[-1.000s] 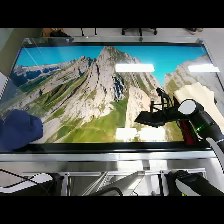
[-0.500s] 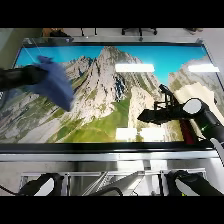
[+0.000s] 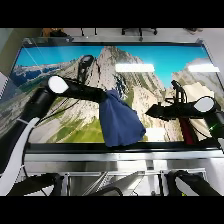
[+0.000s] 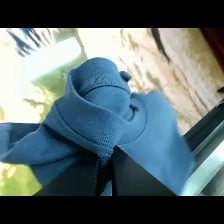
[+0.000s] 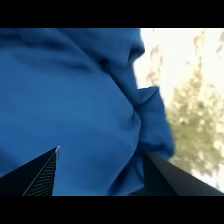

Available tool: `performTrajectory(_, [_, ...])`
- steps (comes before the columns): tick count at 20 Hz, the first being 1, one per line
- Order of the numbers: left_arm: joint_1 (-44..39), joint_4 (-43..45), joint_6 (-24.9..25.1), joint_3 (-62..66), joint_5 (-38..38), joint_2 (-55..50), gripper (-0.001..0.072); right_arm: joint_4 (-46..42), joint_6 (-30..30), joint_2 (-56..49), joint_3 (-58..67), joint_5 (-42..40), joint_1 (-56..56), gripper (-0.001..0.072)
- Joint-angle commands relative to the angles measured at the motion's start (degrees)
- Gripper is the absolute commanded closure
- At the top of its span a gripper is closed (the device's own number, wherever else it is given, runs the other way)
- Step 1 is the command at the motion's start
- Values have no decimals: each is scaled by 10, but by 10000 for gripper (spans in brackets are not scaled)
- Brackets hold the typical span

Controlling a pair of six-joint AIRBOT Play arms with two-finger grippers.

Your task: Fold the shirts.

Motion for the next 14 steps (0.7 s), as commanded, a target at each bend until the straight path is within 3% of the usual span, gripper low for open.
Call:
performTrajectory(1, [-17,7,-10,16,-19,-53,101,1,-29,0,1,1,-26,141])
performTrajectory(2, [-2,7,-25,31,-42,-53,7,1,-36,-3,3,1,-33,142])
performTrajectory(3, [16,9,-25,50,-72,-50,8,1,-38,-10,5,1,-40,192])
performTrajectory(4, [36,9,-25,61,-99,-43,9,1,-52,-18,6,1,-45,387])
performTrajectory(5, [59,14,-25,57,-121,-31,9,1,-68,-29,6,1,-47,461])
performTrajectory(6, [78,17,-25,41,-140,-18,9,1,-75,-45,6,1,-46,454])
performTrajectory(7, [97,27,-25,10,-154,-2,9,9,-89,-63,6,3,-44,352])
performTrajectory(8, [112,33,-25,-32,-158,14,9,28,-113,-83,6,3,-43,194])
performTrajectory(9, [128,32,-25,-87,-155,34,9,51,-139,-102,6,3,-39,193])
performTrajectory(11, [146,17,-24,-201,-133,69,9,91,-169,-142,6,2,-39,290])
performTrajectory(14, [149,-49,9,-353,-82,118,10,77,-184,-200,6,-1,-40,289])
